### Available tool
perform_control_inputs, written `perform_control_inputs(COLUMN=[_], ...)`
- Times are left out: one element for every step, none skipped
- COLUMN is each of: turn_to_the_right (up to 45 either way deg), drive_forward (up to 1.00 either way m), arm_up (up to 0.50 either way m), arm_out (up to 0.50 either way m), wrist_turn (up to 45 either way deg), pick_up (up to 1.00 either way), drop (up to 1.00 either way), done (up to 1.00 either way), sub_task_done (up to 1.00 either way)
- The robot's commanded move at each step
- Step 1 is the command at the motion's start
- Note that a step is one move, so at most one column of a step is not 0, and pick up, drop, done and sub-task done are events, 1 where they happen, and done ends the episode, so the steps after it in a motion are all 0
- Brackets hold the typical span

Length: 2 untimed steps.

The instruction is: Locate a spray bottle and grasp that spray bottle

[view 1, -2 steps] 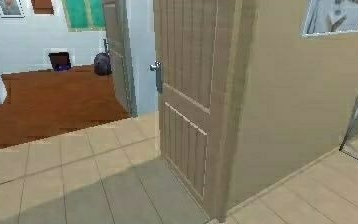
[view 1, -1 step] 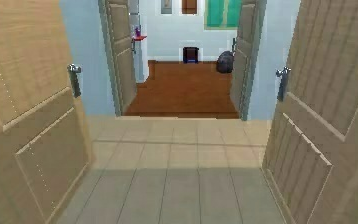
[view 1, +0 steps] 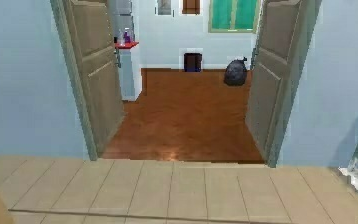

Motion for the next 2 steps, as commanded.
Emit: perform_control_inputs(turn_to_the_right=[0.0,0.0], drive_forward=[1.0,1.0], arm_up=[0.0,0.0], arm_out=[0.0,0.0], wrist_turn=[0.0,0.0], pick_up=[0.0,0.0], drop=[0.0,0.0], done=[0.0,0.0], sub_task_done=[0.0,0.0])
